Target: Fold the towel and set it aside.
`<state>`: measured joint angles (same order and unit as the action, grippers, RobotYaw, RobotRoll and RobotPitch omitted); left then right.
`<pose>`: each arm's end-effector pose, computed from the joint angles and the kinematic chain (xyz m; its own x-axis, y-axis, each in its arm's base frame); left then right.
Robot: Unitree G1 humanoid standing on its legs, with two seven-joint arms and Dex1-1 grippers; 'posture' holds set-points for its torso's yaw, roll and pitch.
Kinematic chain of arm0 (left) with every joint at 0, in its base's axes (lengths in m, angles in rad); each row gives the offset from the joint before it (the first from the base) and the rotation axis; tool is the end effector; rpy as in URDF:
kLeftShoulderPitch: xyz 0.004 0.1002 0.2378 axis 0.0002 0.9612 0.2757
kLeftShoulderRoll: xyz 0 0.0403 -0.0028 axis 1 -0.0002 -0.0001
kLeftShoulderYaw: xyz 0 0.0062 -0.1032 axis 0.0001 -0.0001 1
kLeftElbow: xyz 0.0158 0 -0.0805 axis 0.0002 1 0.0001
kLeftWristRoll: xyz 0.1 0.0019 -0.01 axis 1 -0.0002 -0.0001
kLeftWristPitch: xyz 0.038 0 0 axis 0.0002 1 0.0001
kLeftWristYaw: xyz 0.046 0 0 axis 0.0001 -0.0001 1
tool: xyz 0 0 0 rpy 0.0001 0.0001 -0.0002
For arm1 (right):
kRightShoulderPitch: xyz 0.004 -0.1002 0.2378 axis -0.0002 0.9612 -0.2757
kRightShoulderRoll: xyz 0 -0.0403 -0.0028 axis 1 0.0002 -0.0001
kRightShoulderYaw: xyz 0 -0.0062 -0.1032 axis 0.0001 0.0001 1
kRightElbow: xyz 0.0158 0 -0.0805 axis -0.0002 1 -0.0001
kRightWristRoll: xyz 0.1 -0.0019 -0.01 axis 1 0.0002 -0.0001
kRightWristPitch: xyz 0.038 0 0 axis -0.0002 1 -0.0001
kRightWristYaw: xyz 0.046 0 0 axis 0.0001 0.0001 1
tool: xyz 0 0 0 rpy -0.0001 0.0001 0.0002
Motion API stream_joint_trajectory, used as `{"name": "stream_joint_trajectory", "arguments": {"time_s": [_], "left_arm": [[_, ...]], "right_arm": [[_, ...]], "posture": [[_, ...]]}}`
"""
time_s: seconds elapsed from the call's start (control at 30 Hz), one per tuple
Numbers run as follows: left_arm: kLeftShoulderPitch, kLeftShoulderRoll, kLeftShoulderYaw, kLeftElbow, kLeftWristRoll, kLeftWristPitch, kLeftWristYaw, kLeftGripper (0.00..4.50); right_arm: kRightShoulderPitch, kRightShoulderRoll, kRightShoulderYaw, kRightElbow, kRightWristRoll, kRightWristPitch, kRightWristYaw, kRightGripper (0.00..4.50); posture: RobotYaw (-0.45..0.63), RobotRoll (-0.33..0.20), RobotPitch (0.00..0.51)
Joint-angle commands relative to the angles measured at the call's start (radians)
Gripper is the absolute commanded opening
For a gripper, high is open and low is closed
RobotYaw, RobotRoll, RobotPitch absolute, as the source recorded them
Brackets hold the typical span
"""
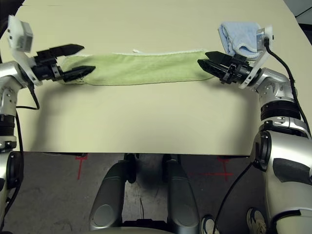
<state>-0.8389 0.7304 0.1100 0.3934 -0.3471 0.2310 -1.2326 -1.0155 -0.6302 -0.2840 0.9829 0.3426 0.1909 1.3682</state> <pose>0.3064 0.2811 0.2534 0.5374 -0.8415 -0.0561 0.7938 0.4823 0.3705 0.3340 -0.3061 0.2044 0.5518 0.8214 0.1444 -0.8323 0.5534 0.0324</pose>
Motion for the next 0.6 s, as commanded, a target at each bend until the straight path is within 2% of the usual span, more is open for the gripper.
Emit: {"name": "stream_joint_trajectory", "arguments": {"time_s": [0.03,0.13,0.23,0.37,0.6], "left_arm": [[0.041,0.030,-0.030,-0.018,0.020,-0.032,-0.049,4.50],[0.070,0.048,-0.041,-0.028,0.025,-0.054,-0.073,4.50],[0.099,0.054,-0.048,-0.042,0.045,-0.103,-0.070,4.50],[0.159,0.057,-0.048,-0.071,0.064,-0.148,-0.057,4.50],[0.222,0.062,-0.033,-0.122,0.047,-0.131,-0.042,4.50]], "right_arm": [[0.038,-0.010,0.023,-0.043,0.000,0.006,0.024,4.47],[0.065,-0.038,0.044,-0.077,-0.006,0.040,0.056,4.47],[0.115,-0.064,0.057,-0.140,0.021,0.185,0.067,4.47],[0.172,-0.082,-0.033,-0.201,0.128,0.444,-0.019,4.47],[0.301,-0.089,-0.187,-0.357,0.287,0.731,-0.212,4.47]], "posture": [[0.04,0.000,0.291],[0.03,0.000,0.292],[0.03,0.000,0.292],[0.04,0.000,0.288],[0.03,0.000,0.293]]}}
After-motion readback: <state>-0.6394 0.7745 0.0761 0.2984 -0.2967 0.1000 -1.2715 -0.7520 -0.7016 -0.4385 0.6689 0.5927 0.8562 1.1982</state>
